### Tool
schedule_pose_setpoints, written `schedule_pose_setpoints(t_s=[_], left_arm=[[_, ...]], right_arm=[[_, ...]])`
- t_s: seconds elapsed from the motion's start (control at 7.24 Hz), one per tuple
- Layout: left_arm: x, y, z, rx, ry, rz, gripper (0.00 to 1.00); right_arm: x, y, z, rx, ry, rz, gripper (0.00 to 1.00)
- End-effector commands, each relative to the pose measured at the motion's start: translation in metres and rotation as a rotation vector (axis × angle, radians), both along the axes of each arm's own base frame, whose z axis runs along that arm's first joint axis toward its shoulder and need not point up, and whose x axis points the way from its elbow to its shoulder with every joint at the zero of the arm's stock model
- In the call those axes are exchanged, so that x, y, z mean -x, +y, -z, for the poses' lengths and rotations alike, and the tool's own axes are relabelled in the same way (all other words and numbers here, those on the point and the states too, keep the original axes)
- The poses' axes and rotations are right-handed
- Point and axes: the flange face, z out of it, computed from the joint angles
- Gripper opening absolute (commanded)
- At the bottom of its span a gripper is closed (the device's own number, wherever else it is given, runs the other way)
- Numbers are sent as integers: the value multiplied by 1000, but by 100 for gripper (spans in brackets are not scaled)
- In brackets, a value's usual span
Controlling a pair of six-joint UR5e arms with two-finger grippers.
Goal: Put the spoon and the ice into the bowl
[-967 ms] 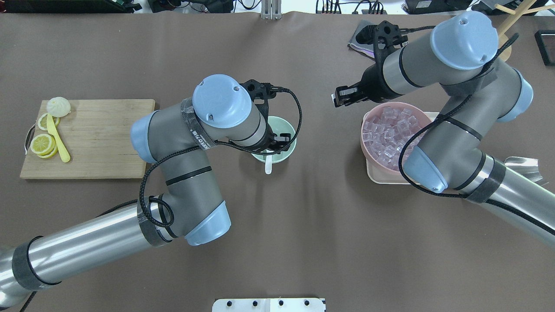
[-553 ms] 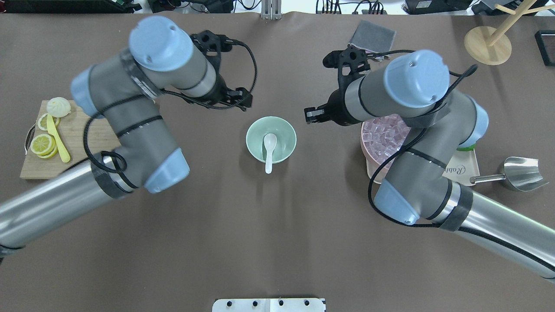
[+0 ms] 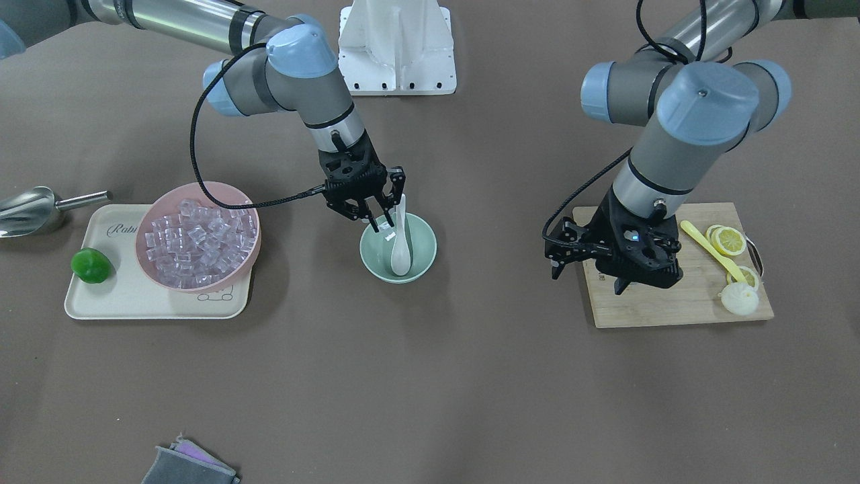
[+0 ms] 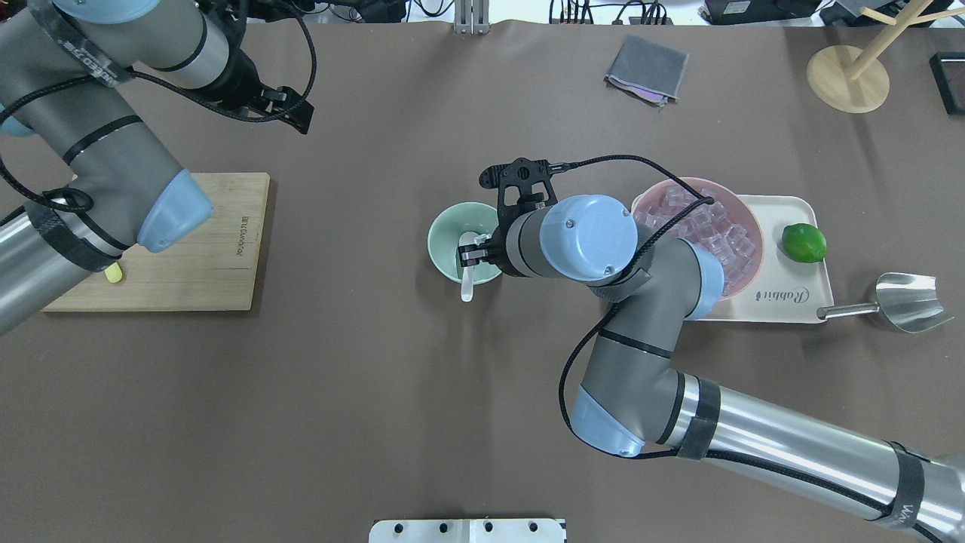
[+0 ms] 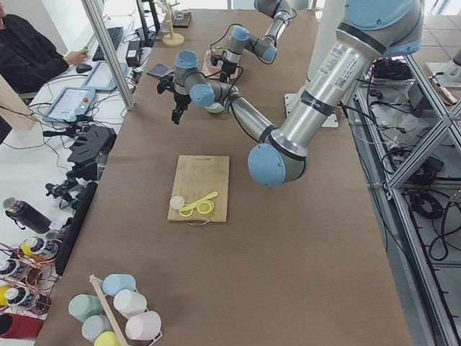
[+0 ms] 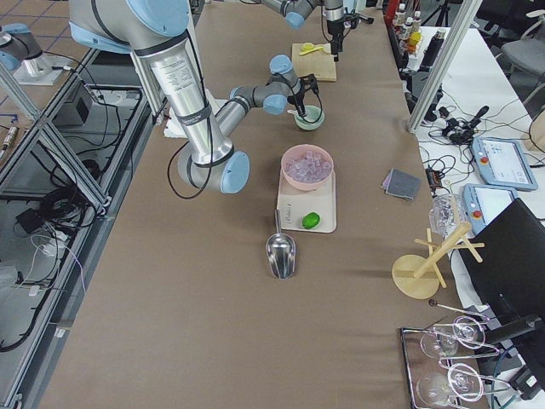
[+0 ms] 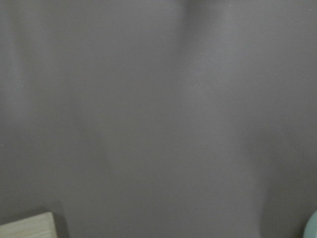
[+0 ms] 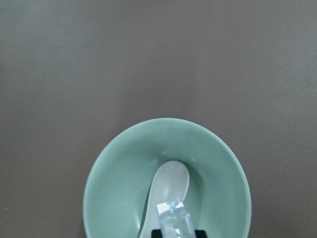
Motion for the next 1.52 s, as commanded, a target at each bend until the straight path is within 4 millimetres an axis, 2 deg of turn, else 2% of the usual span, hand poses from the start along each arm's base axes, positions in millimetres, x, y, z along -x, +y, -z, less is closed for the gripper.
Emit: schedule_pose_setpoints(t_s=[0.0,0.14,0.28,0.41,0.55,0.69,0.83,0.97,1.11,1.24,1.38], left_arm=[[5,-1,-8,9,-3,-1,98],[5,-1,-9,8,-4,-2,98],[7,-1,-7,-10,-1,-5,98],[15,-2,-19,-12,3,5,98],[22,0,-29,-22,10,18,98],[34,6,-38,-36,11,29,98],[46,14,-65,-97,2,77,98],[61,23,-105,-126,-22,122,98],[87,21,-127,-115,-40,161,98],[125,17,-142,-104,-54,200,98],[170,17,-168,-133,-112,173,98]], right_arm=[[6,-4,10,-3,-8,-9,51],[2,-6,30,26,-49,-16,100],[-15,-11,44,87,-94,-5,100],[-48,-20,60,121,-82,1,100],[-95,-32,74,172,-49,17,100],[-154,-52,62,246,-7,44,100],[-206,-59,25,268,77,62,100],[-258,-68,-19,252,210,125,100],[-303,-85,-52,264,344,184,100],[-350,-93,-96,267,429,246,100],[-414,-91,-159,278,442,300,100]])
